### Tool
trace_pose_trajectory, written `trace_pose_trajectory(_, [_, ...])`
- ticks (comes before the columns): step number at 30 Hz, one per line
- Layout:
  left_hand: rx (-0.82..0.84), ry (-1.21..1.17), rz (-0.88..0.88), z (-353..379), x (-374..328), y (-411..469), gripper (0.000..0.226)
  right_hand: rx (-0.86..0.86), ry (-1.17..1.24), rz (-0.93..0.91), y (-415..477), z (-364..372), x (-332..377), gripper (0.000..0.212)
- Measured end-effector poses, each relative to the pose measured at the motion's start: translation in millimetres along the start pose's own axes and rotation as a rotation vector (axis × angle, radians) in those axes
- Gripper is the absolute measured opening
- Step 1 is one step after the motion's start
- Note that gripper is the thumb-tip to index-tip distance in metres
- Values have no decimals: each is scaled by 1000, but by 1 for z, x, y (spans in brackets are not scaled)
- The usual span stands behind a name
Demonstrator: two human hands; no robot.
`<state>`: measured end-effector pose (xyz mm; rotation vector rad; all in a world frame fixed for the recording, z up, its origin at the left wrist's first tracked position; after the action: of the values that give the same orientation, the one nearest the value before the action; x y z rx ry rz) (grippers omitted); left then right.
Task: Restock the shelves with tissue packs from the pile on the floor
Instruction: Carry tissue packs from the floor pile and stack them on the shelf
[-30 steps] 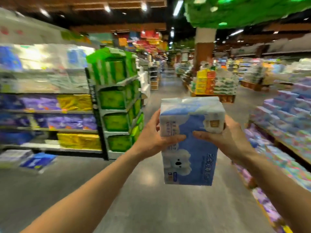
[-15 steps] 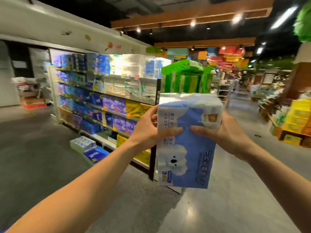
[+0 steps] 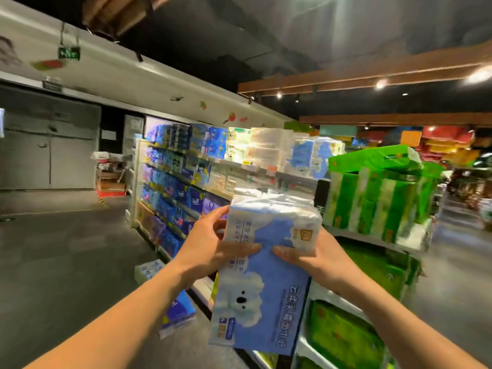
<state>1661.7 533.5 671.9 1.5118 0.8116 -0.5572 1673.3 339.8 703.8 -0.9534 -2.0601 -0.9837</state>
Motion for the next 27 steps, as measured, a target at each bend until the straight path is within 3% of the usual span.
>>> trace_pose_trajectory(2, [20, 17, 8, -21, 41, 57, 78, -20, -19, 14, 71, 2, -22, 47])
trace_pose_trajectory(7, [62, 11, 61, -53, 109, 210, 76, -87, -24, 18, 225, -18, -48, 31])
trace_pose_trajectory(10, [77, -21, 78, -59, 153, 293, 72, -139, -20, -1, 309, -39, -72, 40])
trace_pose_trajectory(17, [72, -51, 152, -40, 273, 464, 73, -226, -41, -13, 481, -93, -168, 56])
trace_pose_trajectory(24, [36, -93, 217, -25, 347, 650, 73, -270, -113, -38, 648, -162, -203, 38])
trace_pose_trajectory(27, [52, -116, 256, -16, 373, 728, 68, -321, -224, -52, 712, -195, -209, 45])
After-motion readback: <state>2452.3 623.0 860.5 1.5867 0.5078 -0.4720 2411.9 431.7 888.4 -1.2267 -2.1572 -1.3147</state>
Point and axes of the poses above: each hand's wrist, its own y-axis towards the middle knuckle, its own z-axis out of the palm, x = y × z, the point moved 9 cm from there along y, towards the middle knuckle, and after that the axes turned 11 degrees about z, right-handed, at the moved point
